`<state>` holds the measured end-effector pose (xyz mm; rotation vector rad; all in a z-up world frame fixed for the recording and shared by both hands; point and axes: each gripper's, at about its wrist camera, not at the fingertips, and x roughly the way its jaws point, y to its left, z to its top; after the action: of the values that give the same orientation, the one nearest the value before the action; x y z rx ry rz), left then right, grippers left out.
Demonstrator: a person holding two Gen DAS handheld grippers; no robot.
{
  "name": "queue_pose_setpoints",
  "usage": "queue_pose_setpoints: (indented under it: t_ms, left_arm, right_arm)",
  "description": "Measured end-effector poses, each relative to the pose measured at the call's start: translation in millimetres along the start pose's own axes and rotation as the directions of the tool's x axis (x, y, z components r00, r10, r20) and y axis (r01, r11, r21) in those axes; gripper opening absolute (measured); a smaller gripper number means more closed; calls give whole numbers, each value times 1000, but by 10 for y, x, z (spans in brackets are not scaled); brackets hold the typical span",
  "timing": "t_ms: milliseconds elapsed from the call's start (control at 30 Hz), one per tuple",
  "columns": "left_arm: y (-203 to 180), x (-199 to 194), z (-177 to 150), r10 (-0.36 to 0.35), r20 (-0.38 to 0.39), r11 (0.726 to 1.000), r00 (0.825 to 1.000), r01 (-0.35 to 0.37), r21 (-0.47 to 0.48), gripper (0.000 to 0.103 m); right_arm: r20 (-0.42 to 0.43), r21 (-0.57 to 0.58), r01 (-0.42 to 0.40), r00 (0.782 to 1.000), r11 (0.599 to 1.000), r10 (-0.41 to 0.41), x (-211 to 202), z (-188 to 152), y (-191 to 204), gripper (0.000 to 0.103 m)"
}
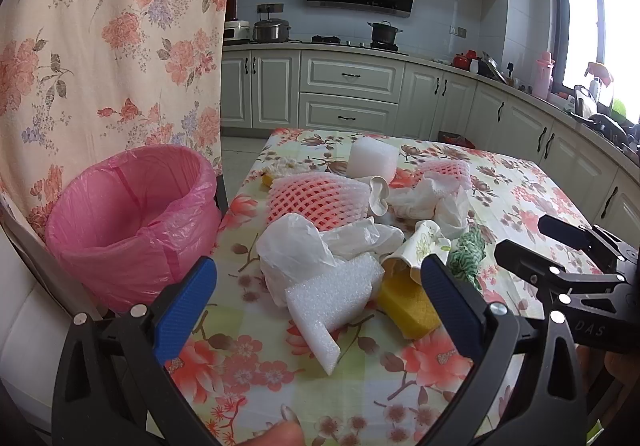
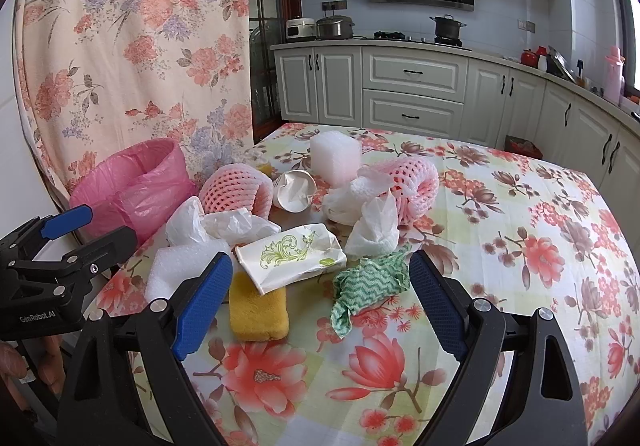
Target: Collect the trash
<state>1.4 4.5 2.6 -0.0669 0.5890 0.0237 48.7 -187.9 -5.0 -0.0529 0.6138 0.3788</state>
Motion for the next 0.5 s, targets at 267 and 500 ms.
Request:
queue_pose_setpoints:
  t_ms: [267, 500]
  left_arm:
    - [3, 0, 3, 1, 1, 1000, 1000, -1, -1, 99]
    - [43, 57, -81, 9, -14, 1000, 1000, -9, 2, 99]
  right_arm:
    - [-2, 1, 0, 1000, 1000, 0, 5, -6, -2, 84]
    - [-23, 12, 2, 1000, 1000, -2, 65, -69, -65, 84]
